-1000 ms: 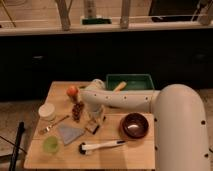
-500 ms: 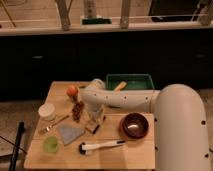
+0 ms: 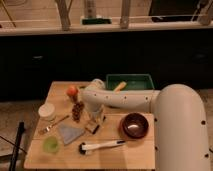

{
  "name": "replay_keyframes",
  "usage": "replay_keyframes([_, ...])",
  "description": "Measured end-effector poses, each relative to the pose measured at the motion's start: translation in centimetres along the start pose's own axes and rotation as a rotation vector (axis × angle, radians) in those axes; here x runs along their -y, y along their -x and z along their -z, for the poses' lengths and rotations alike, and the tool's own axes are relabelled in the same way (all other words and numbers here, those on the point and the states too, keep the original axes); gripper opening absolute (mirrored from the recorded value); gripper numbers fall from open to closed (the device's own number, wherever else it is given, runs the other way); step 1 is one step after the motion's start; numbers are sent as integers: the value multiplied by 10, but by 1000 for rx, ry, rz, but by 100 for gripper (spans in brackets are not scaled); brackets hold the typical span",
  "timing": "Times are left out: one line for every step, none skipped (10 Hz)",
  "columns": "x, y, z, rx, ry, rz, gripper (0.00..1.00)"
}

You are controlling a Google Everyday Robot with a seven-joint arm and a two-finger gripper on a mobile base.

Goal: Wipe table surface with eraser

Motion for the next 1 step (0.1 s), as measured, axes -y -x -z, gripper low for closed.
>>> replay_keyframes([0,0,0,0,0,0,0])
